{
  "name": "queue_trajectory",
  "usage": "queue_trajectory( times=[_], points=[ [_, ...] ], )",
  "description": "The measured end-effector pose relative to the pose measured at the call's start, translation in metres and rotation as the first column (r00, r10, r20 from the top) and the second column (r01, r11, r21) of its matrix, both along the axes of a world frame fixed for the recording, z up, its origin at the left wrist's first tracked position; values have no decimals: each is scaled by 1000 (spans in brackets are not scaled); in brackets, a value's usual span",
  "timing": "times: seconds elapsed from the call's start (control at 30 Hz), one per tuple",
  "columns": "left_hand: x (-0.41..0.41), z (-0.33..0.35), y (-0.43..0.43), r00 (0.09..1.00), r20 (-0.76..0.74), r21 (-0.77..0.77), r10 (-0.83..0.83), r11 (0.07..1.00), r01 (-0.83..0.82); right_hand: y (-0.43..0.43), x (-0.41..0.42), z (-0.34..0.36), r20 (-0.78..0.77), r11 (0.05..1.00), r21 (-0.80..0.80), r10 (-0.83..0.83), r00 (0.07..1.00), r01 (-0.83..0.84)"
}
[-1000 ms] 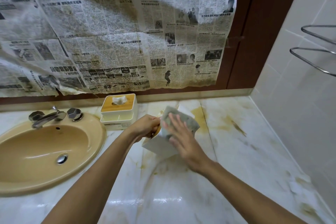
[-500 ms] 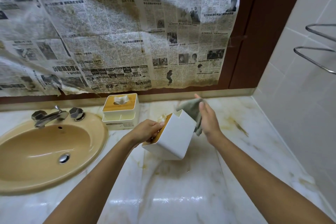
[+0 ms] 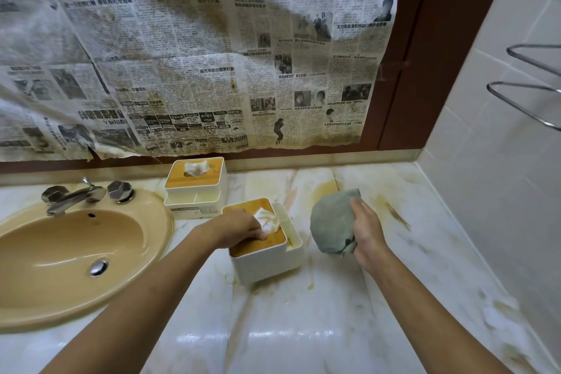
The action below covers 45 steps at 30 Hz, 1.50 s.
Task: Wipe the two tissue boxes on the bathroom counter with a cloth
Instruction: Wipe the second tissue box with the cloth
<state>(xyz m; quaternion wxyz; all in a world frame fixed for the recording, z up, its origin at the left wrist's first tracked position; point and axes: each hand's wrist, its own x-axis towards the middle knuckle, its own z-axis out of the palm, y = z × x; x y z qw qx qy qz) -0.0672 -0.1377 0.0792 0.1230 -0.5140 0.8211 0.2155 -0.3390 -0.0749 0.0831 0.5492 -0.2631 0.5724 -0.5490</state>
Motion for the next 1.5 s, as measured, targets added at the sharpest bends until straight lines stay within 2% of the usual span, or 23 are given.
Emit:
queue_trajectory(
  times=[0.2,0.37,0.5,0.6,0.67,0.77,0.83,0.93,1.1,1.2,1.23,1.3,1.43,1.5],
  points=[
    [1,-8,5,999,29,-51,-40,998,42,8,9,-10,-24,996,71,53,998,-51],
    [12,-18,9,997,44,-105,-66,992,70,11,11,-10,233,985,172,-24,972,-17],
    [14,-22,9,999,36,-87,-41,995,44,12,13,-7,334,987,161,-61,940,6],
    [14,-10,6,998,-43,-20,52,998,-53,11,11,-1,340,987,156,-81,937,29],
    [11,5,3,977,-94,-26,192,980,-195,11,9,2,338,987,153,-97,936,47],
    [-1,14,-5,873,-200,-76,444,882,-466,11,8,7,340,987,149,-116,933,68],
    [-11,9,-4,810,-201,-57,551,819,-571,12,8,9,335,987,143,-118,935,73],
    [-28,-5,1,806,-103,-21,583,809,-588,13,10,12,321,989,132,-109,941,69],
    [-42,-6,10,775,-42,21,630,776,-630,17,9,14,300,989,127,-107,948,71],
    [-41,-3,13,809,-39,36,586,810,-585,20,5,14,292,989,128,-112,950,77],
    [-39,-5,11,792,-85,75,605,796,-600,20,4,13,292,988,134,-115,949,78],
    [-36,-9,8,688,-212,225,694,720,-657,22,2,10,297,986,147,-121,947,80],
    [-39,-2,8,544,-267,391,795,606,-693,24,0,8,281,984,155,-131,951,89],
    [-40,-2,11,509,-278,414,814,580,-702,24,0,8,271,985,151,-123,955,84]
  ],
)
